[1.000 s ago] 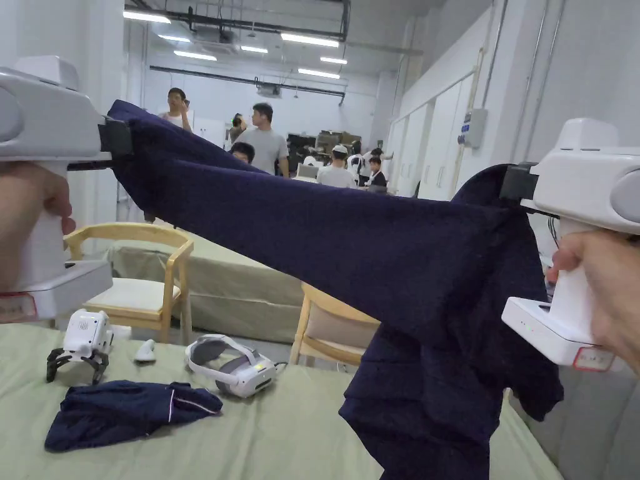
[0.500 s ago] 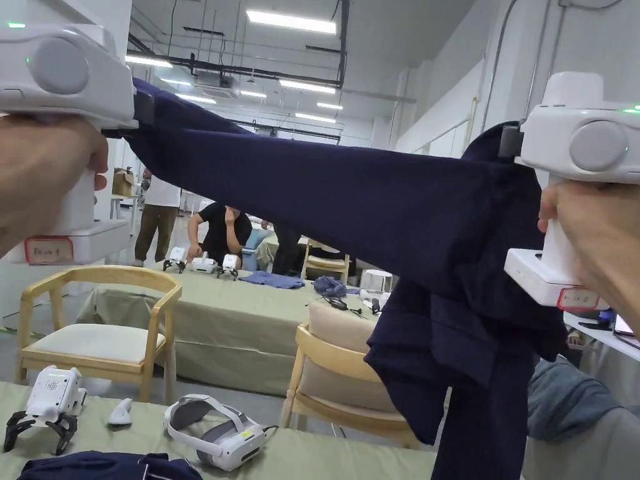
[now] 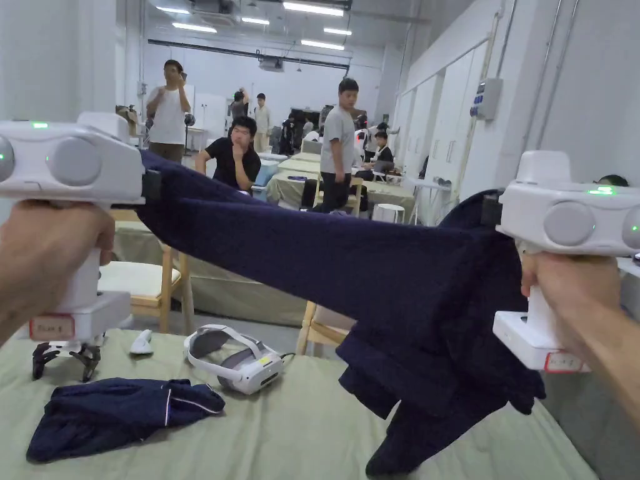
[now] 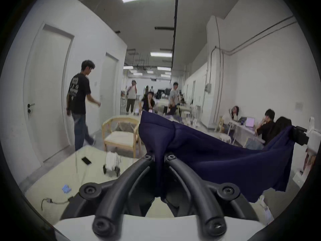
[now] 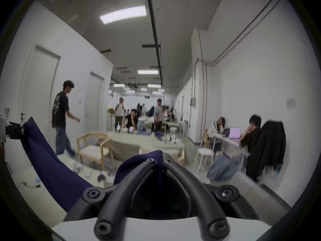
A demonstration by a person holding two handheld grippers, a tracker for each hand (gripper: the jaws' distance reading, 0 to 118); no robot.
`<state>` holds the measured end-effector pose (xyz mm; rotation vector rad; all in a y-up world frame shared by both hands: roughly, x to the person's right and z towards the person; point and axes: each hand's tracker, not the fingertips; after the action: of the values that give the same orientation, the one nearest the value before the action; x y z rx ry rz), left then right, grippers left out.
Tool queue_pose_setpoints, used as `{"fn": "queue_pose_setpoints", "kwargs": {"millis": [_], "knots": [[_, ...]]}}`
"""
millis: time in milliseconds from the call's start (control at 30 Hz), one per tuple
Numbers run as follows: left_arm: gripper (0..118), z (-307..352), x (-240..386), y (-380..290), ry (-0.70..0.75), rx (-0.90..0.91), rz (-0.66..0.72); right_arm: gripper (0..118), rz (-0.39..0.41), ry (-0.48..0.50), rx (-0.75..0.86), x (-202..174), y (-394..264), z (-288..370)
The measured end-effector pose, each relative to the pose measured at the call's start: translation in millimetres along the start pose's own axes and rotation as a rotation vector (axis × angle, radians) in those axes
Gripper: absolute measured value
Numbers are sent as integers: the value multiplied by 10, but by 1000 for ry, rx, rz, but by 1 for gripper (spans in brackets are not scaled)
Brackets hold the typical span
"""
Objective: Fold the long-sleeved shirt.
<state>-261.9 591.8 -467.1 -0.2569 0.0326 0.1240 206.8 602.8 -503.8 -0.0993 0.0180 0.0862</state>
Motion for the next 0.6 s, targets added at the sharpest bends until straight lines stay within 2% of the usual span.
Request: {"fn": "queue_pose_setpoints", "kwargs": {"millis": [133, 233, 267, 300, 367, 433, 467, 533, 567, 600], "knots": [[13, -6, -93, -937, 19, -121, -23, 1, 23, 46, -154, -75, -1030, 156], [13, 110, -132, -1606, 27, -221, -99, 1, -23, 72, -256, -106, -1760, 397], [13, 223, -158, -1893, 41, -212, -81, 1, -63, 81, -286, -106, -2060, 520], [13, 272, -185, -2102, 28, -266, -81, 1, -43, 82, -332, -98, -2282, 561], [13, 465, -254, -2525, 24, -303, -59, 1, -48, 101, -383, -121, -2725, 828], [13, 631, -299, -2895, 4, -399, -94, 1, -54, 118, -401, -191, -3074, 1193], [13, 762, -322, -3081, 24, -373, -85, 1, -13, 130, -447, -229, -3214, 1353], [13, 1027, -370, -3409, -1, -446, -109, 1, -26, 127, -455, -261, -3501, 1687], [13, 1141, -406, -3564, 13, -438, -106, 1, 0, 169, -487, -307, -3594, 1891], [13, 1225, -440, -3696, 6, -484, -137, 1, -4, 160, -479, -334, -3711, 2050]]}}
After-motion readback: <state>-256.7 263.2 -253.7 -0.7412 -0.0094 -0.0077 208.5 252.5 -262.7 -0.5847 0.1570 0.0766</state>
